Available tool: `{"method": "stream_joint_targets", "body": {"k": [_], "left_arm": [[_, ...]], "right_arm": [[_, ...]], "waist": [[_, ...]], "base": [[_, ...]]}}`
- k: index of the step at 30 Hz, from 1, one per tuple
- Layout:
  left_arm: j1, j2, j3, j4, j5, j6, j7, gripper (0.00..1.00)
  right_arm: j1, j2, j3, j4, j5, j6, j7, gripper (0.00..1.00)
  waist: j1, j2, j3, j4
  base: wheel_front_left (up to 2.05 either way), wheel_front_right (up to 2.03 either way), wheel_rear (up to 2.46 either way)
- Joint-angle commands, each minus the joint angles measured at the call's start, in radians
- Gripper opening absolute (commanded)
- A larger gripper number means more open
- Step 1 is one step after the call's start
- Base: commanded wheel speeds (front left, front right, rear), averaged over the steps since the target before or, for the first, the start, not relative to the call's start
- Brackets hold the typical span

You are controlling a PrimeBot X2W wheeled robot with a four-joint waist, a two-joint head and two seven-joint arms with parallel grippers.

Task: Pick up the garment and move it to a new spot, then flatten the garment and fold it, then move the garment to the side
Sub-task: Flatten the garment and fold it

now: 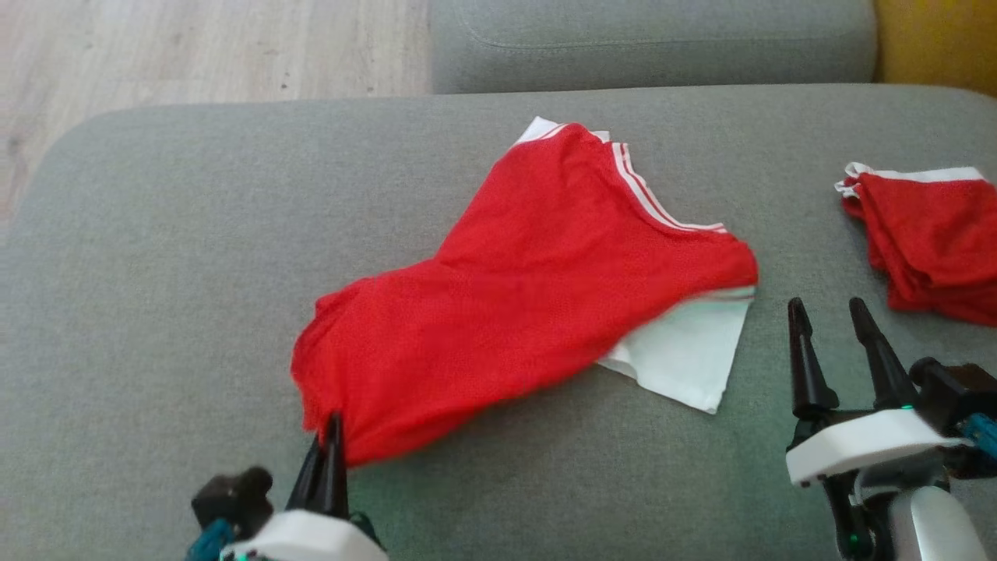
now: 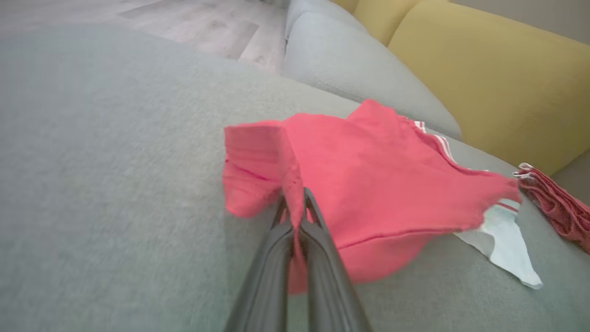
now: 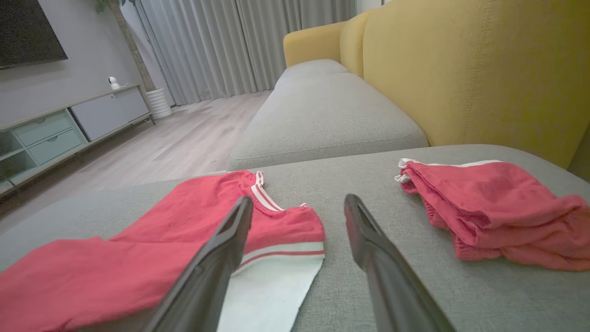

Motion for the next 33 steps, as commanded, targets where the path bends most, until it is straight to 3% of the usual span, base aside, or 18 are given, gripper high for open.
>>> {"method": "stream_joint_targets", "body": {"k": [1,4,6,7,13,19,24,33], "left_arm": [[-0.017,0.013,0.044,-0.039,-0.013,0.009,-0.012,0.0],[0.035,-0.005,0.044,-0.038,-0.055,0.01,0.0,0.02],[0.051,-0.012,0.045,-0.016,-0.073,0.008,0.006,0.8],[0.055,-0.012,0.044,-0.001,-0.079,0.007,0.012,1.0],[0.052,0.034,0.061,0.07,-0.035,0.038,-0.018,1.0],[-0.006,0.065,0.06,0.023,0.042,0.061,-0.047,1.0],[-0.121,0.033,-0.012,0.036,0.083,0.024,0.012,1.0],[-0.342,-0.01,-0.068,0.255,0.143,-0.033,0.061,1.0]], "right_arm": [[-0.018,-0.005,0.024,-0.031,0.004,0.003,-0.013,1.0],[-0.02,-0.005,0.026,-0.026,0.005,0.003,-0.014,1.0],[-0.021,-0.005,0.027,-0.023,0.005,0.003,-0.014,1.0],[-0.021,-0.005,0.028,-0.022,0.005,0.003,-0.014,1.0],[-0.021,-0.005,0.028,-0.016,0.006,0.003,-0.016,1.0],[-0.022,-0.005,0.018,-0.021,0.001,0.003,-0.013,1.0],[-0.033,-0.005,0.023,-0.032,-0.005,0.003,-0.006,1.0],[-0.071,-0.005,0.045,-0.059,-0.024,0.003,0.012,1.0]], "waist": [[0.0001,0.0,-0.004,0.006],[0.0001,0.0,-0.009,0.014],[0.0001,0.0,-0.012,0.016],[0.0001,0.0,-0.013,0.017],[0.0001,0.0,-0.02,0.013],[0.0001,0.0,-0.02,0.003],[0.0001,0.0,0.003,-0.014],[0.0001,0.0,0.065,-0.063]], "base": [[0.0,0.0,0.0],[0.0,0.0,0.0],[0.0,0.0,0.0],[0.0,0.0,0.0],[0.0,0.0,0.0],[0.0,0.0,0.0],[0.0,0.0,0.0],[0.0,0.0,0.0]]}}
